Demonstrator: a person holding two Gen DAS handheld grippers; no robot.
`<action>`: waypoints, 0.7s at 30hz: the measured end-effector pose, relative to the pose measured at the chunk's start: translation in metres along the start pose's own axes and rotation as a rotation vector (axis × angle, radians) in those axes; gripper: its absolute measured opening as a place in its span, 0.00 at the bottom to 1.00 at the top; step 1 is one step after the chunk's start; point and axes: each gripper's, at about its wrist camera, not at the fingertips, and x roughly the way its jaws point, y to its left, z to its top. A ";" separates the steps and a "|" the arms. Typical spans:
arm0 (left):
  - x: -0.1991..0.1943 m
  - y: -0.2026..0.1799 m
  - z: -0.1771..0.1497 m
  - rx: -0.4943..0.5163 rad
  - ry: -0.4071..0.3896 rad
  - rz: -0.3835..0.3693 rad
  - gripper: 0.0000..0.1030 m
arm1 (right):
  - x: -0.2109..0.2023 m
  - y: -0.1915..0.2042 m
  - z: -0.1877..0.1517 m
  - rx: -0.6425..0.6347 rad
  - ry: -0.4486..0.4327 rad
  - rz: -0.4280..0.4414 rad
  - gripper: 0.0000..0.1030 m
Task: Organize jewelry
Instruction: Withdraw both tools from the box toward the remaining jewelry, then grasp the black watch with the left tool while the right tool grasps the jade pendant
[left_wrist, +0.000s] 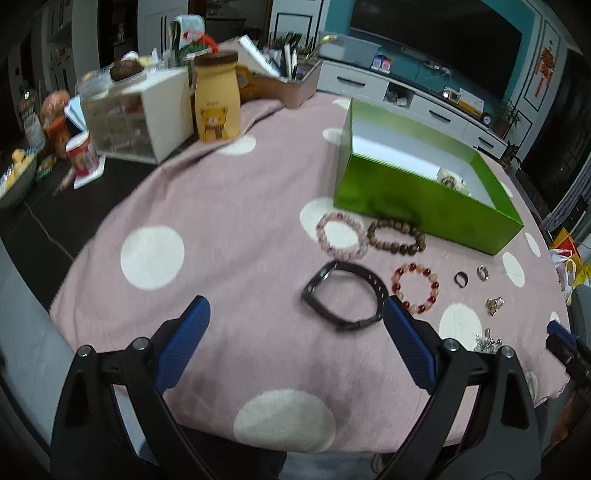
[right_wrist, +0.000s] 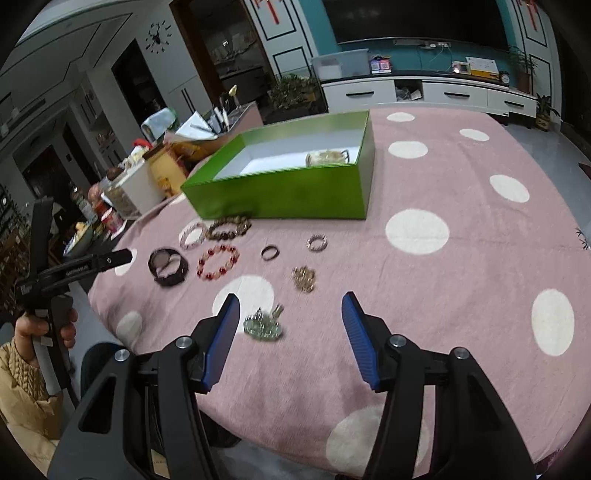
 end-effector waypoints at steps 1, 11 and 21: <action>0.002 0.000 -0.002 -0.006 0.007 -0.003 0.93 | 0.003 0.002 -0.002 -0.006 0.009 0.003 0.56; 0.026 -0.007 -0.004 -0.051 0.070 -0.006 0.83 | 0.042 0.024 -0.015 -0.098 0.070 -0.002 0.56; 0.050 -0.016 0.001 -0.039 0.122 0.013 0.43 | 0.062 0.034 -0.015 -0.169 0.079 -0.021 0.46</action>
